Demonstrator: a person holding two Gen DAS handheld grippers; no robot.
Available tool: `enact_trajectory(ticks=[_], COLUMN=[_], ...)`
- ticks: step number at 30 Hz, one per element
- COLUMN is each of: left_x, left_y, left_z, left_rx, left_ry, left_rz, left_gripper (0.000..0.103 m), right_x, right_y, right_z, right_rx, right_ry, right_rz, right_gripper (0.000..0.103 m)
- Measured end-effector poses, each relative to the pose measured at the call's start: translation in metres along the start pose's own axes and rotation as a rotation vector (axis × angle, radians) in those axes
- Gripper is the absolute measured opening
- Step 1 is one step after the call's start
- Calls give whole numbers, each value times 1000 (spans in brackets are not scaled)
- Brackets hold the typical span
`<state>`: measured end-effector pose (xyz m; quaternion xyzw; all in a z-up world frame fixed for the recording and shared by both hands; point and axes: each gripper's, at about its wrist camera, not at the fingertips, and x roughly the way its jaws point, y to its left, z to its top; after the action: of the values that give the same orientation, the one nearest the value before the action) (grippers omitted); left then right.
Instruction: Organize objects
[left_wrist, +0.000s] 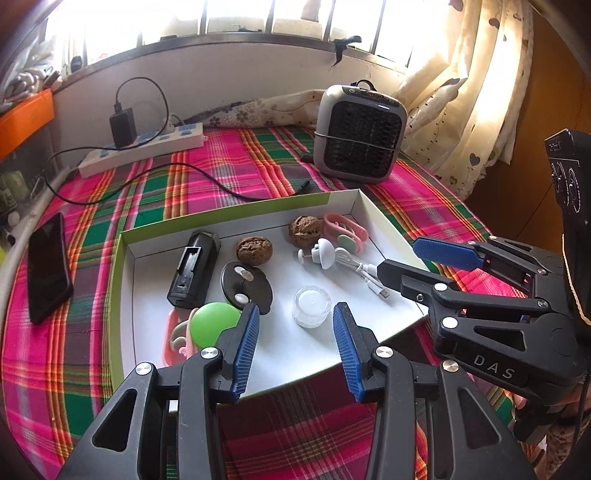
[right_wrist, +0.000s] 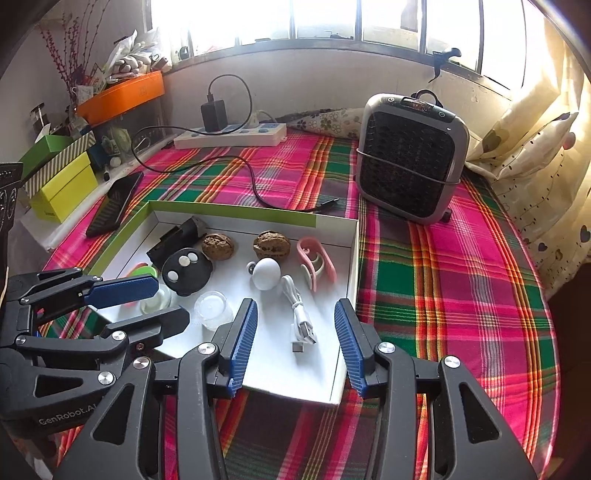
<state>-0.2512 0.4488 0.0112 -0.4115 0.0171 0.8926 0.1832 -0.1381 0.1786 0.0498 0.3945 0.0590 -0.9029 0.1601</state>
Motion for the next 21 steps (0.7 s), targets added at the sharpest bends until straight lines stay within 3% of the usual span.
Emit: enact_trajectory(ticks=[6, 21], left_x=[-20, -46], left_y=[-1, 11], left_z=[-4, -34], left_rx=[0, -55], left_ry=[-50, -64], left_rz=[42, 141], left_gripper=[40, 40], right_x=[-15, -39], right_y=[6, 10], right_z=[-4, -26], right_rx=[1, 17], right_ry=[-28, -48], right_rz=[-12, -57], right_gripper=[45, 48])
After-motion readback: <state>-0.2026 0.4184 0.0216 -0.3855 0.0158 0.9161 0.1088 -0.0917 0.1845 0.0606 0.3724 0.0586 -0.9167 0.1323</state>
